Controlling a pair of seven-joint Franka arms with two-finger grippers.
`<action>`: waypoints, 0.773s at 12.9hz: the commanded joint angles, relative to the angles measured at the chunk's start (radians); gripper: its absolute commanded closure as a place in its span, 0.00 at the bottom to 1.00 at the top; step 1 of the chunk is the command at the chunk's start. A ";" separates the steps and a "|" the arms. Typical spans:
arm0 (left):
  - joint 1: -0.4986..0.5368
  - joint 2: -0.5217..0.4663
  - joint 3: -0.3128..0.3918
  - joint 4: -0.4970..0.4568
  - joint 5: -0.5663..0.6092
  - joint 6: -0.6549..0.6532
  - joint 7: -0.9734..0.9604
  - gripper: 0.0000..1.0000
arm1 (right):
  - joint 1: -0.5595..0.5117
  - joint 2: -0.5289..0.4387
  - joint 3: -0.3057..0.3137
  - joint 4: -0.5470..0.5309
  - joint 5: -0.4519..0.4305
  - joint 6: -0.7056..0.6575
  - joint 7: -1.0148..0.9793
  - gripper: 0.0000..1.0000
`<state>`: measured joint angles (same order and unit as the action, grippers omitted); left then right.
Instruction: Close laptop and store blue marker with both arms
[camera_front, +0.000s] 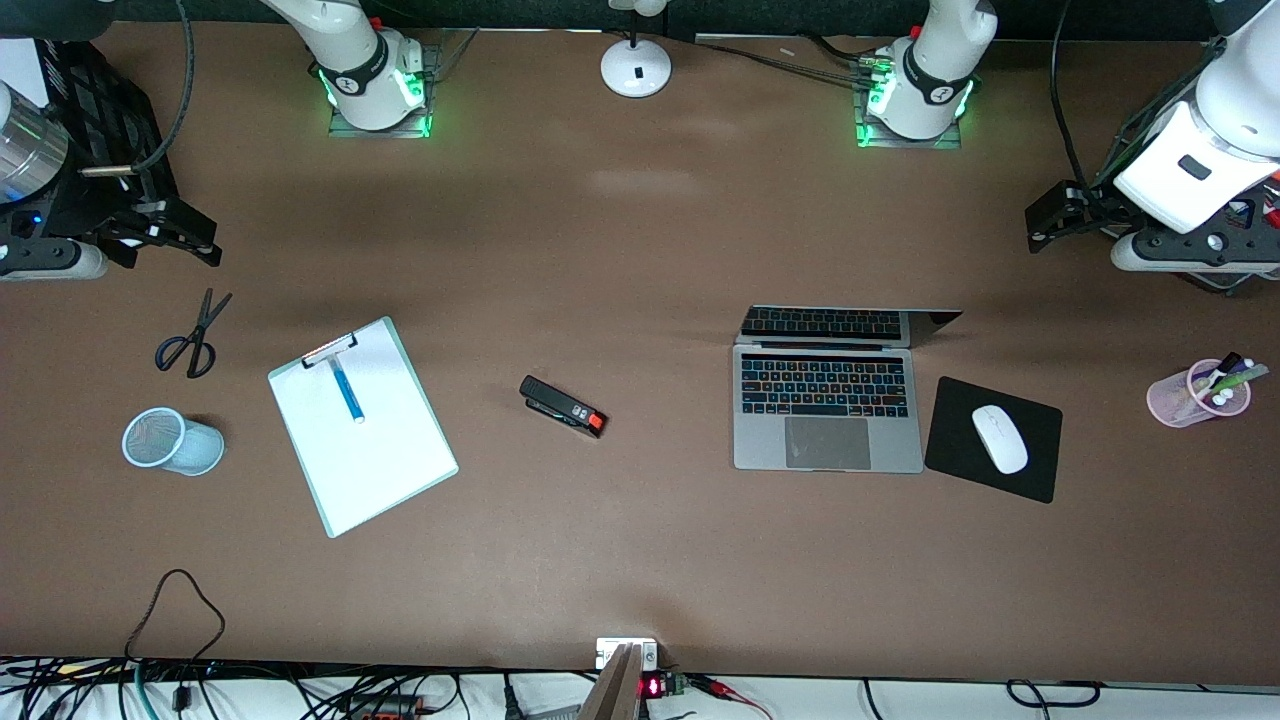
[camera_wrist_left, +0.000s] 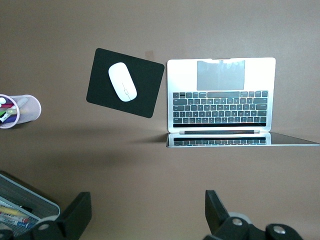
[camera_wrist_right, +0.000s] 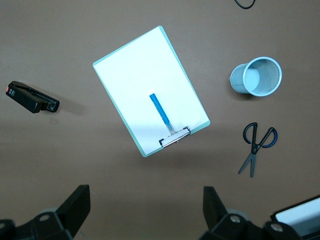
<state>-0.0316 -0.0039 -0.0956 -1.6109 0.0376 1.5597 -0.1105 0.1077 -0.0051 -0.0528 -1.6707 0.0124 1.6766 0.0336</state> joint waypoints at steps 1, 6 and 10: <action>-0.001 0.005 -0.003 0.014 -0.002 -0.004 0.009 0.00 | -0.003 0.008 0.002 0.016 -0.014 -0.014 0.011 0.00; 0.001 0.004 -0.003 0.016 -0.001 -0.006 0.002 0.00 | -0.006 0.017 0.002 0.017 -0.014 -0.012 0.008 0.00; 0.004 -0.007 -0.004 0.020 -0.001 -0.032 0.002 0.00 | -0.007 0.091 0.001 0.017 -0.029 -0.002 -0.020 0.00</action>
<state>-0.0305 -0.0055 -0.0956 -1.6099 0.0376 1.5550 -0.1105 0.1031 0.0419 -0.0542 -1.6715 -0.0002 1.6772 0.0283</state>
